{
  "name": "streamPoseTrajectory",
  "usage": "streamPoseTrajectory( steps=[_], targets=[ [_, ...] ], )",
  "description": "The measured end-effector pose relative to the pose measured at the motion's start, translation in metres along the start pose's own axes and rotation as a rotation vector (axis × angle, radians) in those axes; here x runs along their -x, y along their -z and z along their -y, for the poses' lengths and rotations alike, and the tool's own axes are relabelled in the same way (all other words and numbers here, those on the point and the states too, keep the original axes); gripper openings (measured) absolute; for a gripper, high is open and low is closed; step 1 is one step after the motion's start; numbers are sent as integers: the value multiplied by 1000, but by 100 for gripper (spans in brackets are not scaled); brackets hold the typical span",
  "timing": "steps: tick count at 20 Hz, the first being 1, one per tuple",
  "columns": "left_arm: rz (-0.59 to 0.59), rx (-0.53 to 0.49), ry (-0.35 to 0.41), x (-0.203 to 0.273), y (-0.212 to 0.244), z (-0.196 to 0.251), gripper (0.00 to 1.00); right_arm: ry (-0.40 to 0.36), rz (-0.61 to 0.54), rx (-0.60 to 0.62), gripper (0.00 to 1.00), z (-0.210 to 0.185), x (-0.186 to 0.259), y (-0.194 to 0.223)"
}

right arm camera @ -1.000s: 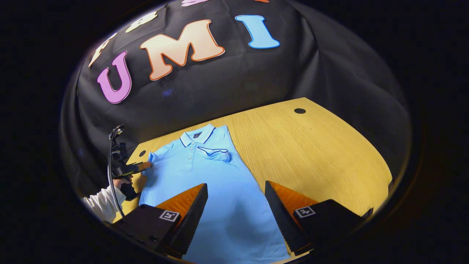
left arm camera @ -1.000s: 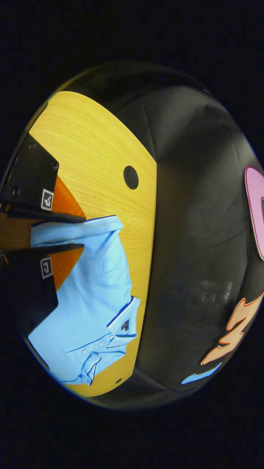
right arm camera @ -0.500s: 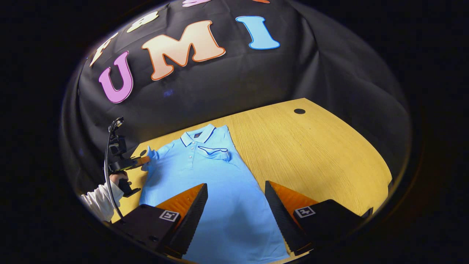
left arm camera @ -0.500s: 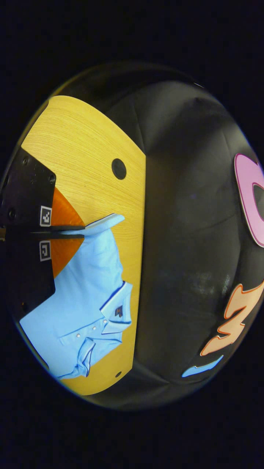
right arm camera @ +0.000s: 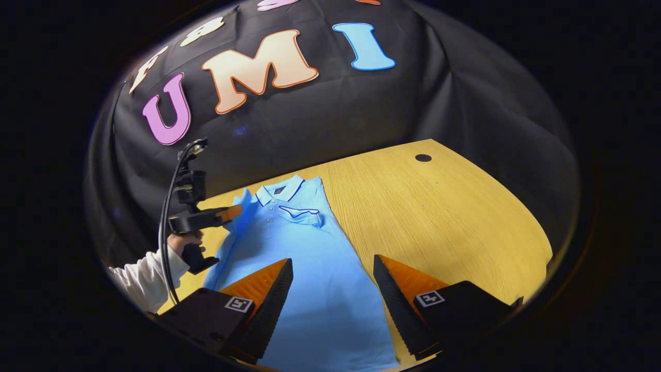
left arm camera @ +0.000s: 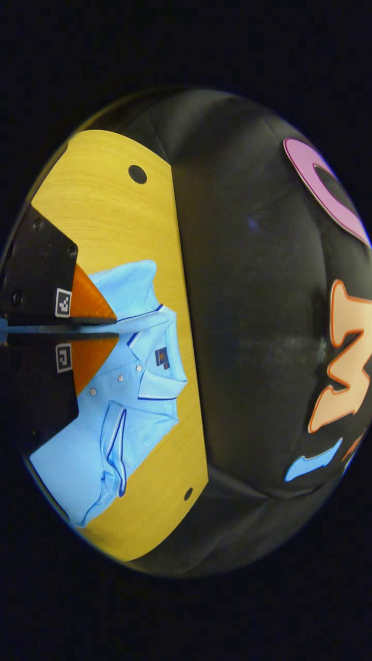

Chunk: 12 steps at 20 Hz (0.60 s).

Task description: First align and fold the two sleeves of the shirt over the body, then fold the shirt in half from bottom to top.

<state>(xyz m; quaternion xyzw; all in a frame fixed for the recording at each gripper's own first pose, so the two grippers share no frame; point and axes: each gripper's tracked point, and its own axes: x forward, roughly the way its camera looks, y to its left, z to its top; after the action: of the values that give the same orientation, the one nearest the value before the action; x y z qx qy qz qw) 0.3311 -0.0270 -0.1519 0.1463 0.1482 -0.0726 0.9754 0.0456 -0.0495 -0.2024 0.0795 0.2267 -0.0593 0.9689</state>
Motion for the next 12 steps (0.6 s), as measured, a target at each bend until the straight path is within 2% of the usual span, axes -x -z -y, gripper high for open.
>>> streamPoseTrajectory(
  steps=[1, 6, 10, 11, 12],
  targets=[
    [-10, -4, 0, 0, 4, 7, 8, -6, -2, 8, 98, 0, 1, 0],
    [-23, -2, -26, 25, 15, 20, 97, -57, -27, 57, 98, 2, 3, 14],
    [-36, 70, -55, 77, 30, 22, 98, -99, -37, 143, 98, 7, 8, 24],
    [-29, 98, -72, 95, 32, 20, 94, -118, -44, 169, 98, 6, 11, 29],
    [-19, 124, -94, 113, 36, 16, 98, -135, -48, 198, 98, 6, 16, 33]
  ],
)
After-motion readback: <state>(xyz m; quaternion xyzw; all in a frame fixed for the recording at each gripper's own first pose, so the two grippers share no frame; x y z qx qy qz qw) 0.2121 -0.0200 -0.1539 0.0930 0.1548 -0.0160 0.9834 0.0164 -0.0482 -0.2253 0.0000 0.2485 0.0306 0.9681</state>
